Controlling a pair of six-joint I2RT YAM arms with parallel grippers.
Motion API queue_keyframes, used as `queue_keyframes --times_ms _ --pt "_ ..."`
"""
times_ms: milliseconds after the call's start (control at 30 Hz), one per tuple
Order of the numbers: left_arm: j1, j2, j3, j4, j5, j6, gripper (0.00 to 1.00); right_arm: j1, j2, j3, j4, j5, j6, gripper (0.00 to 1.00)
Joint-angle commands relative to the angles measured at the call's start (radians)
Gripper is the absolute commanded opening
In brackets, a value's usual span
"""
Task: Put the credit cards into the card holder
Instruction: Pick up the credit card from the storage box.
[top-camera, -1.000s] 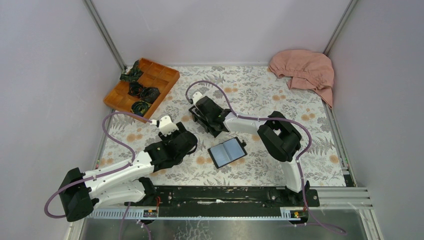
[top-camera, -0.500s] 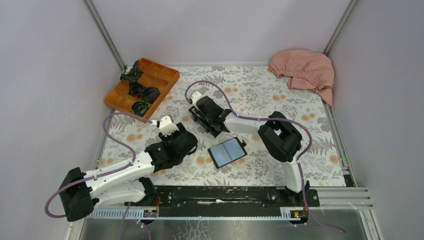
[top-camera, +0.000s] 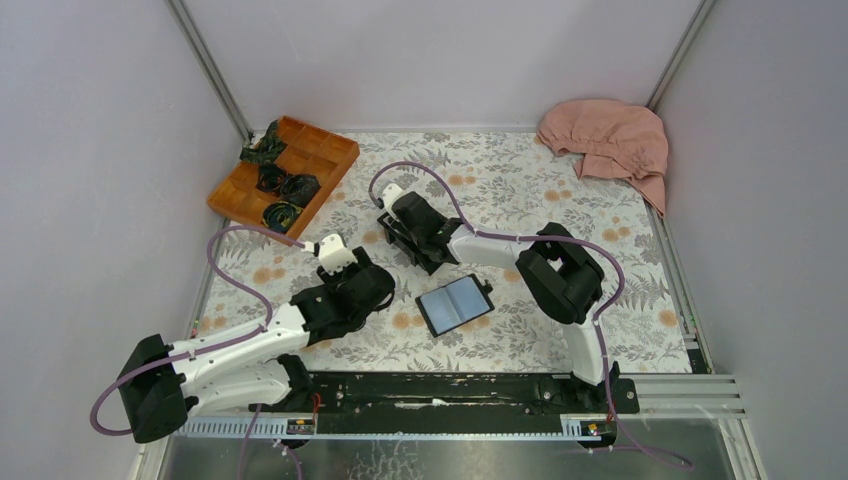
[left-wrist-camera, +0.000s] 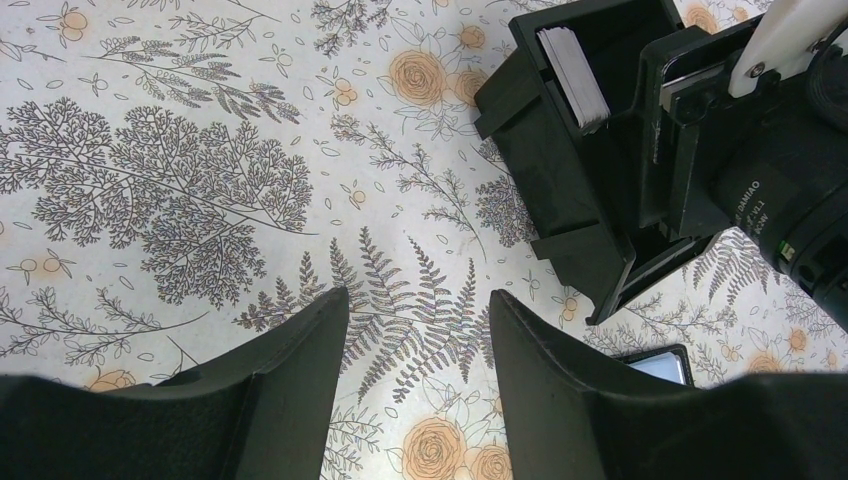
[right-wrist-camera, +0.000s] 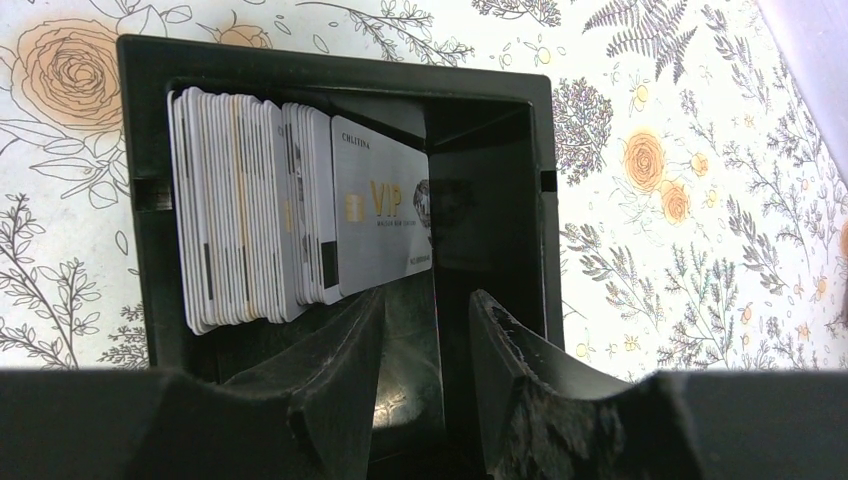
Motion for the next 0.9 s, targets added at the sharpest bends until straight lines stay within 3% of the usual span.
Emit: queue_keyframes --times_ms 0,233,633,867 --pt "0.005 -0.005 -0.010 0.040 -0.021 -0.011 0.62 -0.004 -0.027 0.044 0.005 -0.034 -0.008 0.45" --pt "0.005 -0.009 -0.016 0.040 -0.030 -0.008 0.62 -0.004 -0.082 0.049 -0.029 -0.093 0.039 0.48" --pt "0.006 -0.014 -0.017 0.039 -0.031 -0.003 0.62 -0.016 -0.156 0.136 -0.163 -0.046 0.149 0.60" --pt "0.008 -0.013 -0.016 0.037 -0.032 -0.005 0.62 -0.118 -0.085 0.278 -0.270 -0.302 0.352 0.63"
